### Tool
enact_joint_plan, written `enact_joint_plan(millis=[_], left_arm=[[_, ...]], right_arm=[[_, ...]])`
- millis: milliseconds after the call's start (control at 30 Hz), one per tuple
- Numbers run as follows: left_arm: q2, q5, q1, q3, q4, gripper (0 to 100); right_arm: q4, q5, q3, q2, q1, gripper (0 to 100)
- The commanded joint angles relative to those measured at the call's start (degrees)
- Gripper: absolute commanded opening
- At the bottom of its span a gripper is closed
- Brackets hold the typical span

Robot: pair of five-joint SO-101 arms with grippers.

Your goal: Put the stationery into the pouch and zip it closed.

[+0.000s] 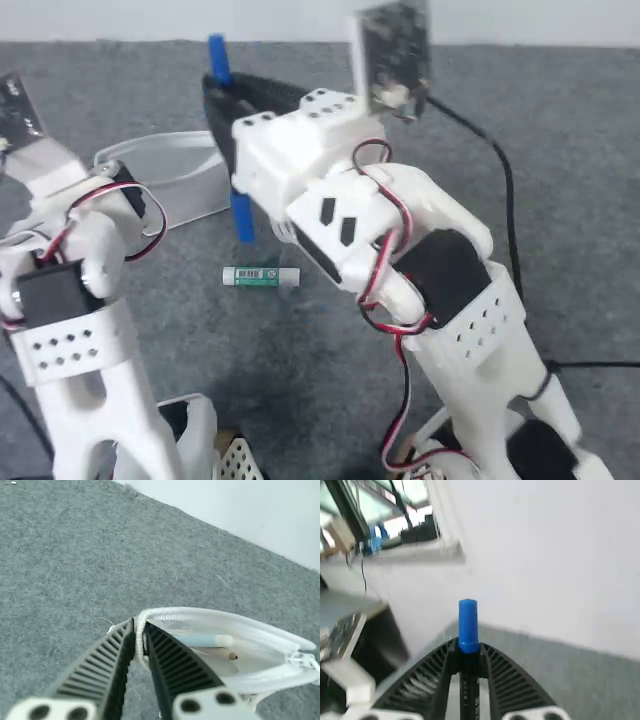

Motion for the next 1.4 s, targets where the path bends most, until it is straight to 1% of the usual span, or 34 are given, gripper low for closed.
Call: enact_joint_plan(millis=[0, 67, 167, 333, 567, 767, 1067, 1200, 1367], left_arm=[[-0.26, -0.26, -0.26, -0.22, -0.88, 1], [-0.26, -0.26, -0.26, -0.22, -0.88, 1], [-0.26, -0.26, -0.26, -0.22, -0.88, 1], [-0.26, -0.26, -0.26, -0.13, -0.88, 1], [-0.26, -0.26, -0.26, -0.13, -0.88, 1], [-0.26, -0.26, -0.26, -0.13, -0.88, 1], [-0.26, -0.26, 0.00, 0.04, -0.18, 1], [-0.26, -0.26, 0.00, 0.04, -0.26, 1], [-0.26, -0.26, -0.09, 0.04, -0.44, 1]], right_arm=[[-29.76, -1.67, 18.37, -9.45, 3.91, 0.6], [-41.71, -1.23, 25.14, -11.03, 4.53, 0.6], [-53.49, -1.23, 30.24, -11.21, 4.70, 0.6], [-62.73, -1.32, 32.70, -8.66, 4.26, 0.6], [-74.24, -1.32, 32.79, 2.51, 3.38, 0.6], [-75.30, -1.41, 33.58, 6.64, 0.66, 0.6], [-75.21, -0.97, 37.98, 2.24, -2.59, 0.6], [-75.21, 1.85, 38.68, 2.68, -2.68, 0.6], [-73.89, 1.93, 39.38, 3.30, -3.82, 0.6]])
